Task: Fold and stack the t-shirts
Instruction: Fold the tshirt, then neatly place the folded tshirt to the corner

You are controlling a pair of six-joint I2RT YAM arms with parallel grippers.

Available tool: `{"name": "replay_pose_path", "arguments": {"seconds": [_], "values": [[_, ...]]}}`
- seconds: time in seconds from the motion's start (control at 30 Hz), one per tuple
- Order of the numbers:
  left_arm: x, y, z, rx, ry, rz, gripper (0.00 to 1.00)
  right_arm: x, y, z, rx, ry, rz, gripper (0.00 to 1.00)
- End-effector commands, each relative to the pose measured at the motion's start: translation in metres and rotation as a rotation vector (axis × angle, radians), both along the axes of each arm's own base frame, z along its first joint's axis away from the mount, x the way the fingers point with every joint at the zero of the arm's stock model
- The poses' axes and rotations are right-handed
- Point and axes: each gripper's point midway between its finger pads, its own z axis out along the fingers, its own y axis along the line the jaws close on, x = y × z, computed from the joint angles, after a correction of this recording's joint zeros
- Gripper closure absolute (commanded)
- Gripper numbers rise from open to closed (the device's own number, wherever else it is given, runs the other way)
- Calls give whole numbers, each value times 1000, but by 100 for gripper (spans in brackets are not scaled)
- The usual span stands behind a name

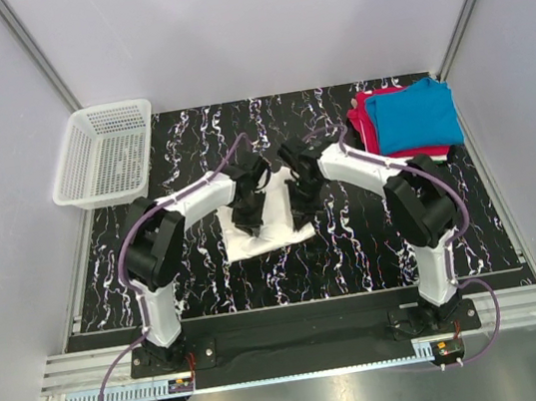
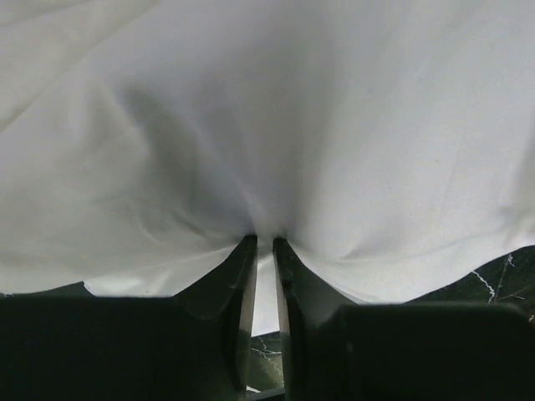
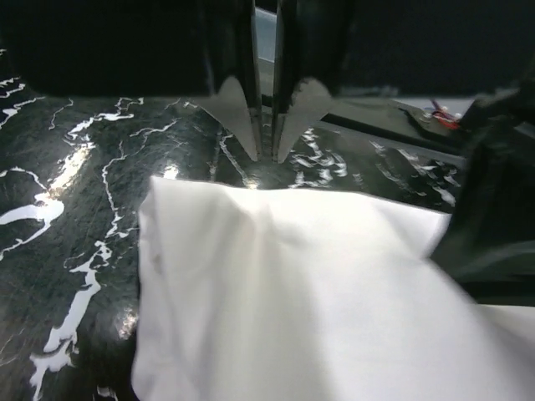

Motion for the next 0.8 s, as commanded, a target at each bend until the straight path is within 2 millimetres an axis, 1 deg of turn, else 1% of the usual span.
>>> {"name": "replay_pose_path", "arguments": {"seconds": [0.0,0.03,0.07,0.1,0.13,0.17,0.2,0.23,0.27,0.3,0.33,0.37,0.4,0.43,0.47,0.5,0.53,0.57,0.6,0.67,0.7,0.73,0.77], "values": [[16,-19,59,-155,-132,-13,67,44,19,97,127,-287,12,84],[23,-20,70,-189,-149,-2,64,55,24,118,163,-342,26,76],[28,-21,81,-219,-165,8,61,61,23,126,164,-374,30,67],[38,-21,103,-279,-197,32,60,67,20,133,158,-405,32,61],[43,-20,113,-303,-210,51,59,78,15,143,162,-439,21,62],[48,-16,122,-323,-226,74,58,85,9,145,154,-455,11,61],[53,-5,134,-351,-238,129,57,90,1,145,142,-464,1,59],[54,0,137,-365,-236,150,56,92,-5,139,138,-451,-5,58],[54,5,137,-376,-227,169,56,98,-16,135,167,-418,-24,56],[52,18,128,-373,-197,216,56,100,-22,131,176,-400,-22,56],[48,25,129,-372,-199,232,56,100,-31,119,168,-375,-35,55],[45,31,123,-364,-189,243,56,104,-41,113,165,-364,-51,47],[39,42,110,-342,-159,269,56,104,-47,107,159,-359,-44,39],[35,46,107,-342,-152,285,56,103,-53,98,151,-343,-44,37],[34,48,104,-353,-147,298,56,103,-53,91,158,-322,-35,42],[27,54,94,-364,-108,334,56,102,-57,83,159,-307,-25,42],[25,55,93,-380,-106,351,55,103,-56,80,177,-303,-11,41],[26,55,91,-400,-104,366,54,102,-55,71,181,-273,-9,38],[22,55,88,-428,-74,387,53,103,-57,67,183,-264,-8,37],[22,51,86,-453,-62,388,51,103,-52,60,225,-244,4,37],[22,50,85,-457,-56,397,50,104,-52,54,232,-231,2,35],[22,50,83,-459,-54,399,49,102,-49,45,260,-198,7,35],[22,51,79,-458,-44,414,47,100,-47,39,280,-174,10,34]]}}
